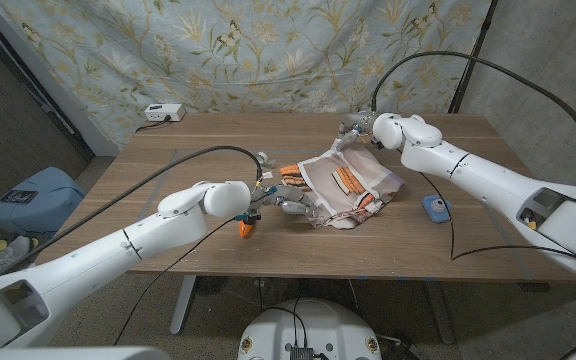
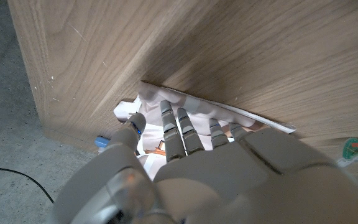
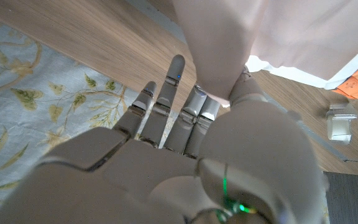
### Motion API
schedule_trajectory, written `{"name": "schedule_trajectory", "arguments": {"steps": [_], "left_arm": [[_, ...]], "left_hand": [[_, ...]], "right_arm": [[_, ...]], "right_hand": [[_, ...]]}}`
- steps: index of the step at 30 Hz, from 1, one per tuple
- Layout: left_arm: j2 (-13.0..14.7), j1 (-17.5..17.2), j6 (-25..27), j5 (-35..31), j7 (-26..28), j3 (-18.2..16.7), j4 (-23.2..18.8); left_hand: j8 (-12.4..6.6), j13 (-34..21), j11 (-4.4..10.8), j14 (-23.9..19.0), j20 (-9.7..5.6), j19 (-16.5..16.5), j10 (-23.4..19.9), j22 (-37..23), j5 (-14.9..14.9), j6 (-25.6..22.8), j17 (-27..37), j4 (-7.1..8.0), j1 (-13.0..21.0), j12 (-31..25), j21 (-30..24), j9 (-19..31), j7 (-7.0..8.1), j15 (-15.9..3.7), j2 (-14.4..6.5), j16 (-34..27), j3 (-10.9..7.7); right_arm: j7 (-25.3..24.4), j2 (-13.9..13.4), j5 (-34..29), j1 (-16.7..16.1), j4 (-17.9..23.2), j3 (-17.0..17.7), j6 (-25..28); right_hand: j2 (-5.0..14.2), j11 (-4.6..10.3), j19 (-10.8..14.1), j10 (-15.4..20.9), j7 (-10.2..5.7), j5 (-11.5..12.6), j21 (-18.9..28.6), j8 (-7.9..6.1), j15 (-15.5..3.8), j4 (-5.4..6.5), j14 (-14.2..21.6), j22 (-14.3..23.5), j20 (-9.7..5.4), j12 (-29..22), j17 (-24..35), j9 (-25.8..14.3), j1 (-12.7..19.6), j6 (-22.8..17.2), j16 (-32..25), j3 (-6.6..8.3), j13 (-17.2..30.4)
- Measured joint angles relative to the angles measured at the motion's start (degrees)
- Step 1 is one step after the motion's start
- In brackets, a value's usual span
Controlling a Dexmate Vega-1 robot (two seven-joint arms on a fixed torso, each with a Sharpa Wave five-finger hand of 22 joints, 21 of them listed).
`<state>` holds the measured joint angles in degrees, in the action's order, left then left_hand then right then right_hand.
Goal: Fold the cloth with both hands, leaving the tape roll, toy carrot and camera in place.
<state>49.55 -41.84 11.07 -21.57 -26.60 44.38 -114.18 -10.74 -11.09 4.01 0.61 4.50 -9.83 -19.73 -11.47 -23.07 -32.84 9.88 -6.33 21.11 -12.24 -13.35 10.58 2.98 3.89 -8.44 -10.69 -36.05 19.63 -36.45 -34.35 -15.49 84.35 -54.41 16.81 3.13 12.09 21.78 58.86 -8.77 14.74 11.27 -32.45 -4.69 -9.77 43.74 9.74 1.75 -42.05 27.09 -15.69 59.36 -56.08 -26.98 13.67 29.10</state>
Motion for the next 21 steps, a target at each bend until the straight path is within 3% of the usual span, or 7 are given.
{"name": "schedule_trajectory", "arguments": {"steps": [21], "left_arm": [[0.3,-0.6,-0.6,0.3,0.6,-0.6,0.1]], "left_hand": [[0.0,0.0,-0.01,0.0,0.0,0.0,0.0,0.0,0.0,0.0,0.0,-0.23,0.0,0.2,0.0,0.0,0.0,0.0,0.0,0.0,-0.23]], "right_arm": [[3.6,-1.7,-3.3,-1.7,7.5,1.3,3.4]], "right_hand": [[-0.45,-0.19,0.4,0.8,0.19,-0.2,0.0,-0.84,-0.24,0.4,1.5,0.0,0.4,-0.3,0.4,0.4,1.1,-0.4,0.8,0.08,0.3]]}}
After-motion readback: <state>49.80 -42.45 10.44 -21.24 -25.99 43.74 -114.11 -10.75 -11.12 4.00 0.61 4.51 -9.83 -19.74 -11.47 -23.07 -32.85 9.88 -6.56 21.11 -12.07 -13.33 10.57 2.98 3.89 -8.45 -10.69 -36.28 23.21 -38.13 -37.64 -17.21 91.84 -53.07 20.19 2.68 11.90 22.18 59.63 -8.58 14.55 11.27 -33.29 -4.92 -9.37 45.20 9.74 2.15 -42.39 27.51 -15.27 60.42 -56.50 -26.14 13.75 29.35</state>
